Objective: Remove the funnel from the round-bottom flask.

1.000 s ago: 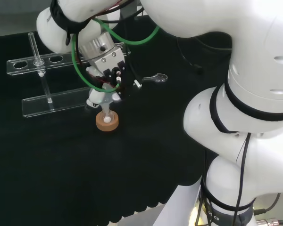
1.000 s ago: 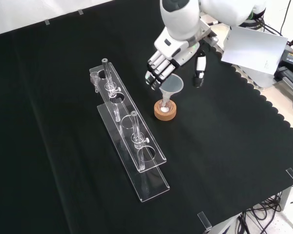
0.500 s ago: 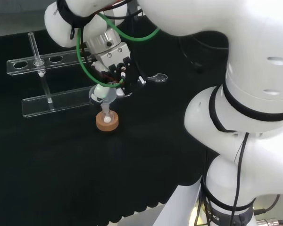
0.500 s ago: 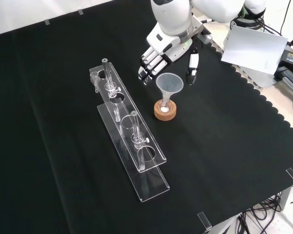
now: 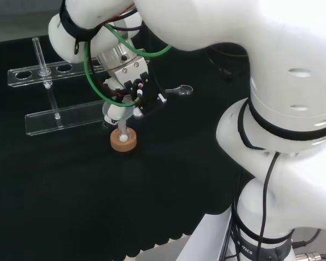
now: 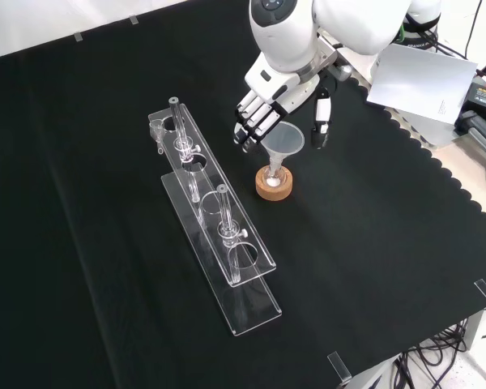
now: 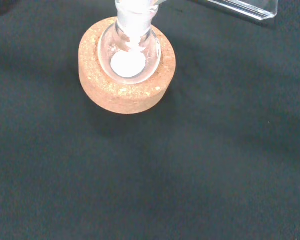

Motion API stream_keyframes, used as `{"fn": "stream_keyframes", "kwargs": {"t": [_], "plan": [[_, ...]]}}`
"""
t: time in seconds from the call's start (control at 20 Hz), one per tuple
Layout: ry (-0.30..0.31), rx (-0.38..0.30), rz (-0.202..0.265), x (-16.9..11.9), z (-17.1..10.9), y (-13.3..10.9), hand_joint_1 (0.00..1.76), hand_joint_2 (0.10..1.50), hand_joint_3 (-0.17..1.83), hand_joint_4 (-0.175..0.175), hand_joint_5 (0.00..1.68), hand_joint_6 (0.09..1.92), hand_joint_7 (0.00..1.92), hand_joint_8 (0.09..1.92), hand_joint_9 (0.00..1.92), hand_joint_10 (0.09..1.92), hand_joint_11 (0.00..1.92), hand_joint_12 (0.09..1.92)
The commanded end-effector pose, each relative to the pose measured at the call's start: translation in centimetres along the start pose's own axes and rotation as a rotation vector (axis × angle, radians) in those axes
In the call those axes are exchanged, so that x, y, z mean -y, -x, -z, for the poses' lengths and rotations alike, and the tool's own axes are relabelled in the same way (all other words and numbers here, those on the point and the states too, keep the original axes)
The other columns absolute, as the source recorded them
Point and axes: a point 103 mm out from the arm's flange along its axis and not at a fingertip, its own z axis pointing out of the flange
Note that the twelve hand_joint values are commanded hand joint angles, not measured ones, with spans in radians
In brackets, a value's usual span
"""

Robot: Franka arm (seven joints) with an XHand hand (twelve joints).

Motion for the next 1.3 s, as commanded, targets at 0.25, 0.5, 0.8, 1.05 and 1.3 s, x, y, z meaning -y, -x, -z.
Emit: {"fn": "stream_keyframes", "kwargs": {"t": [0.25, 0.5, 0.8, 1.05, 1.3], "plan": [[0.02, 0.01, 0.002, -0.8, -0.9, -0.4, 0.58, 0.76, -0.02, -0.017, 0.01, 0.09, 0.05, 0.09, 0.06, 0.84, 0.13, 1.6], [0.008, 0.013, -0.003, -1.1, -1.2, -0.4, 0.62, 0.78, -0.01, -0.023, 0.07, 0.09, 0.09, 0.09, 0.14, 0.82, 0.16, 1.58], [0.013, 0.011, -0.027, -1.7, -1.8, -0.1, 0.65, 0.81, 0.01, -0.026, 0.23, 0.09, 0.03, 0.57, 0.27, 0.75, 0.19, 1.56], [0.075, 0.035, -0.069, -1.5, -1.5, 0.1, 0.68, 0.88, 0.06, -0.042, 0.5, 0.09, 0.36, 0.71, 0.68, 0.62, 0.44, 1.41], [0.133, 0.063, -0.084, -0.9, -0.3, 0.4, 0.71, 0.93, 0.26, -0.042, 0.72, 0.34, 0.71, 0.63, 1.08, 0.38, 0.73, 1.22]]}}
